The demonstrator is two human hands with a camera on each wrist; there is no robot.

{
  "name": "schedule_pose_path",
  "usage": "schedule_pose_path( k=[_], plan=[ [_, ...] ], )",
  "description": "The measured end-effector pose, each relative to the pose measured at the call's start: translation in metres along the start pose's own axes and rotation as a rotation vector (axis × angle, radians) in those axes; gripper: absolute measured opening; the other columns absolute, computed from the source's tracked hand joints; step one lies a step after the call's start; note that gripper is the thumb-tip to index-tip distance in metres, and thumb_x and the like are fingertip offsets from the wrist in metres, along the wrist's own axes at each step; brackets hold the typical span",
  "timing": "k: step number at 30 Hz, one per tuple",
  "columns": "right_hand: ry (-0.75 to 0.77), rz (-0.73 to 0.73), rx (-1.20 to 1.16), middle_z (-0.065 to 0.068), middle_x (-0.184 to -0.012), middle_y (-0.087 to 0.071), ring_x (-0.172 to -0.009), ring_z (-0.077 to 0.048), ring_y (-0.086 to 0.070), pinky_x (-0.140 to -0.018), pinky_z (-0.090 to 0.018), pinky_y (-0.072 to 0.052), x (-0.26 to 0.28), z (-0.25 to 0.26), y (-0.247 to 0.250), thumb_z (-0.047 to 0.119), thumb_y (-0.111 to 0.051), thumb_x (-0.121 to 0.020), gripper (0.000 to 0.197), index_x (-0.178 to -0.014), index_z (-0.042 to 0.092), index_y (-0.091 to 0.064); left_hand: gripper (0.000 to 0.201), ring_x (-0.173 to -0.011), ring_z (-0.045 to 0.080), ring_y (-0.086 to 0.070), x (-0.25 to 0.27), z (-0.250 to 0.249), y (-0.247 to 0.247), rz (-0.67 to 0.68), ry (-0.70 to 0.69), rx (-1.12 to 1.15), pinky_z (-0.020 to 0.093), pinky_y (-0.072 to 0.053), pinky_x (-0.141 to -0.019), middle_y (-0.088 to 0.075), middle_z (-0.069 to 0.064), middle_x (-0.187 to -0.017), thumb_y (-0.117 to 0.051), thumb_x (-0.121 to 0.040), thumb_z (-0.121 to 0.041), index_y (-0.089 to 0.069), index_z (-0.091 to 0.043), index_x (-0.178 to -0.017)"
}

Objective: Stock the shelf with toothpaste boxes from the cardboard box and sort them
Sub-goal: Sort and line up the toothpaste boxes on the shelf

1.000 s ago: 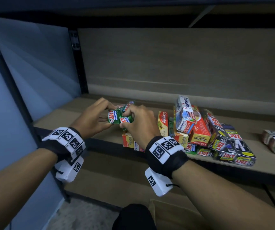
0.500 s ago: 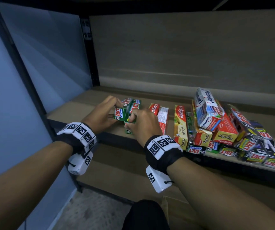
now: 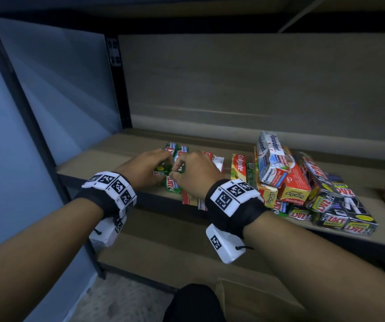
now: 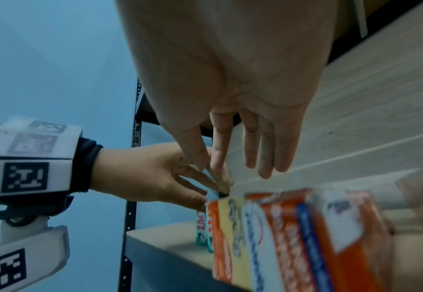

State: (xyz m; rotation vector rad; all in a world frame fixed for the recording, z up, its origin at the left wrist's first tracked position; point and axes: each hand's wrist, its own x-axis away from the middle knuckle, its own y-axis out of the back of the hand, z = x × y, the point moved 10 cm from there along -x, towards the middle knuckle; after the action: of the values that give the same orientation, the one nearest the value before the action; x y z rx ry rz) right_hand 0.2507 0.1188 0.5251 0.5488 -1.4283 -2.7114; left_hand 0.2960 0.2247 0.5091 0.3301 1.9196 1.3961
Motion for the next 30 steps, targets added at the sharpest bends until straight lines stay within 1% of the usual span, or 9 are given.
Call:
schedule_pose_path(
  k=[2, 7, 10, 13, 16, 20, 23, 26, 30],
  plan=[
    [0.001, 0.002, 0.030, 0.009, -0.091, -0.056, -0.080, -0.011, -0.057, -0.061, -0.019, -0.043, 0.002, 0.000, 0.016, 0.024, -0.066, -0.090, 0.006, -0.090, 0.023, -0.072, 0.033, -0.091, 0.016, -0.055, -0.007, -0.011, 0.001, 0.017, -0.010, -0.013, 0.029, -0.045, -0.080, -0.049, -0.009, -0.097, -0.072, -0.078, -0.007, -0.061, -0.012, -0.108],
    [-0.029, -0.056, 0.073, 0.005, -0.101, -0.065, -0.091, -0.015, -0.063, -0.080, -0.032, -0.054, 0.009, -0.012, 0.065, 0.023, -0.067, -0.087, 0.005, -0.089, 0.027, -0.070, 0.025, -0.092, 0.009, -0.050, -0.024, -0.055, 0.006, 0.046, -0.071, -0.012, 0.032, -0.047, -0.084, -0.054, -0.008, -0.101, -0.068, -0.086, -0.019, -0.063, -0.015, -0.110],
    [-0.052, -0.088, 0.108, 0.007, -0.106, -0.068, -0.097, -0.014, -0.063, -0.086, -0.032, -0.054, 0.015, -0.023, 0.092, 0.026, -0.066, -0.087, 0.007, -0.092, 0.028, -0.072, 0.025, -0.092, 0.010, -0.053, -0.032, -0.077, 0.000, 0.116, -0.097, 0.005, 0.033, -0.049, -0.084, -0.051, -0.011, -0.100, -0.069, -0.086, -0.020, -0.062, -0.019, -0.110],
    [-0.108, -0.098, 0.193, 0.005, -0.115, -0.066, -0.105, -0.019, -0.059, -0.094, -0.038, -0.051, 0.024, -0.041, 0.115, 0.031, -0.067, -0.088, 0.011, -0.098, 0.032, -0.070, 0.024, -0.097, 0.010, -0.055, -0.037, -0.097, -0.005, 0.173, -0.125, 0.019, 0.034, -0.052, -0.085, -0.053, -0.012, -0.106, -0.066, -0.090, -0.020, -0.062, -0.025, -0.113],
    [-0.209, -0.112, 0.325, 0.000, -0.128, -0.055, -0.121, -0.029, -0.049, -0.101, -0.052, -0.045, 0.034, -0.066, 0.136, 0.042, -0.068, -0.086, 0.016, -0.101, 0.039, -0.065, 0.026, -0.101, 0.007, -0.054, -0.038, -0.112, -0.015, 0.228, -0.111, 0.021, 0.032, -0.050, -0.090, -0.057, -0.011, -0.112, -0.065, -0.091, -0.035, -0.062, -0.027, -0.115],
    [-0.320, -0.082, 0.446, -0.004, -0.131, -0.045, -0.124, -0.034, -0.044, -0.100, -0.051, -0.042, 0.046, -0.094, 0.144, 0.058, -0.066, -0.081, 0.033, -0.108, 0.040, -0.061, 0.044, -0.106, 0.006, -0.051, -0.035, -0.127, -0.038, 0.330, -0.102, 0.032, 0.032, -0.047, -0.095, -0.056, -0.011, -0.116, -0.069, -0.080, -0.058, -0.060, -0.032, -0.115],
    [-0.387, -0.059, 0.401, -0.004, -0.133, -0.042, -0.119, -0.035, -0.050, -0.098, -0.048, -0.049, 0.049, -0.108, 0.144, 0.060, -0.064, -0.082, 0.032, -0.105, 0.039, -0.061, 0.063, -0.108, 0.009, -0.052, -0.035, -0.130, -0.051, 0.382, -0.039, 0.023, 0.034, -0.049, -0.095, -0.054, -0.010, -0.120, -0.081, -0.068, -0.055, -0.056, -0.029, -0.120],
    [-0.408, -0.027, 0.322, -0.006, -0.139, -0.036, -0.109, -0.030, -0.060, -0.096, -0.047, -0.052, 0.049, -0.112, 0.138, 0.047, -0.063, -0.087, 0.026, -0.108, 0.032, -0.061, 0.077, -0.113, 0.014, -0.052, -0.032, -0.127, -0.062, 0.503, -0.009, -0.119, 0.040, -0.051, -0.095, -0.048, -0.009, -0.127, -0.090, -0.058, -0.047, -0.052, -0.028, -0.122],
    [-0.382, -0.037, 0.307, -0.011, -0.144, -0.033, -0.104, -0.028, -0.062, -0.097, -0.044, -0.053, 0.047, -0.111, 0.135, 0.037, -0.063, -0.090, 0.022, -0.108, 0.023, -0.065, 0.079, -0.119, 0.018, -0.051, -0.026, -0.127, -0.070, 0.618, -0.107, -0.277, 0.041, -0.051, -0.096, -0.044, -0.006, -0.134, -0.092, -0.059, -0.021, -0.048, -0.027, -0.125]
  ],
)
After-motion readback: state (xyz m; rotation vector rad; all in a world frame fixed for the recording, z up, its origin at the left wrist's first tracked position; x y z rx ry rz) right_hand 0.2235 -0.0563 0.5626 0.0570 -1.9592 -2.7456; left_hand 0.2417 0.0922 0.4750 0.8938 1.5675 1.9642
